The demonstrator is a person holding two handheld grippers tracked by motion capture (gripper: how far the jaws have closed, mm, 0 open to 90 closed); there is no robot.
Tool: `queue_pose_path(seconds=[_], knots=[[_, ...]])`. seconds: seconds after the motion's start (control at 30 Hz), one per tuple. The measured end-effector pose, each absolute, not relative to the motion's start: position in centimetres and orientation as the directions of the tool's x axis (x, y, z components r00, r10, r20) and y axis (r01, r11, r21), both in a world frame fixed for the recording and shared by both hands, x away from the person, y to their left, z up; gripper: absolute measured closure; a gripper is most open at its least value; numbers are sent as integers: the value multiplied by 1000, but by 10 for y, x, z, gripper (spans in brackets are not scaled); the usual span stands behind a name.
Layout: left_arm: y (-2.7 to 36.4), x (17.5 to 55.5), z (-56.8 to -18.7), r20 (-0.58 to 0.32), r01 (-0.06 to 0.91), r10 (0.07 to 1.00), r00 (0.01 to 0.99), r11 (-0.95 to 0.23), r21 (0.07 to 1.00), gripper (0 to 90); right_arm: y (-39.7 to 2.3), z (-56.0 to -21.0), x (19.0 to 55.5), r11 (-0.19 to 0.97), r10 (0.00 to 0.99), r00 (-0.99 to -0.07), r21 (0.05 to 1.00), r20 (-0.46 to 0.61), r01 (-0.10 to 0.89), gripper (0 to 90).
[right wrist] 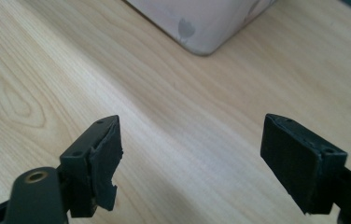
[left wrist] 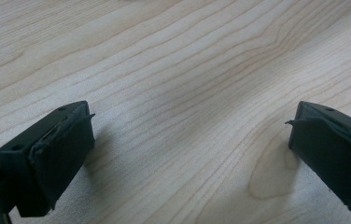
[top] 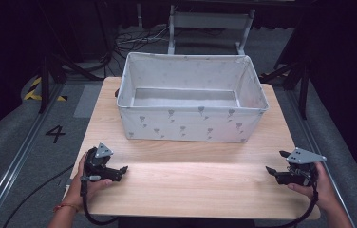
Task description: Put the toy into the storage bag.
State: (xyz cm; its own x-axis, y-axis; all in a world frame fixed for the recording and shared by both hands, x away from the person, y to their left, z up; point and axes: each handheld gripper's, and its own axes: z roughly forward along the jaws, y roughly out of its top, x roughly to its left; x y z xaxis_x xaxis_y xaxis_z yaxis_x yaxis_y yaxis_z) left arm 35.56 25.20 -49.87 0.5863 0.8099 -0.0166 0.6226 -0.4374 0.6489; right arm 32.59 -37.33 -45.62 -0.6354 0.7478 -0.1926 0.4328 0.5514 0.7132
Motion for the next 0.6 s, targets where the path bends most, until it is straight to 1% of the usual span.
queue_pose_path(seconds=[0.03,0.1,0.27,0.47,0.6], knots=[[252,356,-499,-17,622,810,586,-437,649,5,-375,-461,325,536,756,-632,714,-170,450,214],[252,356,-499,-17,622,810,587,-437,650,5,-377,-468,322,539,760,-627,706,-171,460,211],[252,356,-499,-17,623,810,586,-437,649,5,-383,-482,317,491,784,-609,722,-121,489,212],[252,356,-499,-17,623,810,586,-437,649,5,-388,-498,311,450,802,-594,719,-65,529,209],[252,356,-499,-17,623,810,586,-437,649,5,-392,-502,306,410,816,-577,735,-31,540,197]])
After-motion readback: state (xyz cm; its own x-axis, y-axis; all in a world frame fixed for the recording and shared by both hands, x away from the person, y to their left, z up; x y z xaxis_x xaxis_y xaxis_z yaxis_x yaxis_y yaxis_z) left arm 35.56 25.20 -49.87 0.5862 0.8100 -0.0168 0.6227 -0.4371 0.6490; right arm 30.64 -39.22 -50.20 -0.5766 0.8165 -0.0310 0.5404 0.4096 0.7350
